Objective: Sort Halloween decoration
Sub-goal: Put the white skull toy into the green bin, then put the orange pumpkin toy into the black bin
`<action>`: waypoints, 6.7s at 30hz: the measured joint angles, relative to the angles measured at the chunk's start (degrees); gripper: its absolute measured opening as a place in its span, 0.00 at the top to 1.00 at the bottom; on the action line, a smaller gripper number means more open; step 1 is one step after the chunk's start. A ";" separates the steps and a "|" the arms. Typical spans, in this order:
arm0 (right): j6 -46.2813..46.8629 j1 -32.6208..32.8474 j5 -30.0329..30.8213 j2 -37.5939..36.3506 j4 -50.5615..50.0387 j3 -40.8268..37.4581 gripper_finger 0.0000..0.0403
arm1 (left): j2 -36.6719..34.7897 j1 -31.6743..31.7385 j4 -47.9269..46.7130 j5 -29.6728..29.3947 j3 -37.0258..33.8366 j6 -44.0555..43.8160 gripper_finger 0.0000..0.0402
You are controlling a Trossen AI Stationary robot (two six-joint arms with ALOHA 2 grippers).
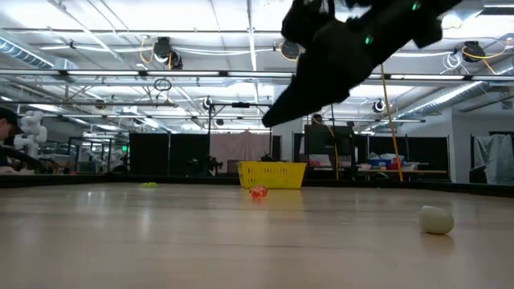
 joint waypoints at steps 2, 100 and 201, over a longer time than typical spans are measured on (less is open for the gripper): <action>-0.23 -1.87 -0.12 0.00 1.26 -1.38 0.48 | 0.66 0.00 -0.01 0.00 0.00 0.01 0.88; 13.49 1.67 4.71 -4.31 11.24 -25.81 0.43 | 1.44 0.11 0.57 -10.58 6.64 -0.45 0.67; -27.11 31.86 26.00 -18.38 6.06 -17.53 0.85 | 2.58 12.36 24.12 -29.17 6.58 28.43 0.67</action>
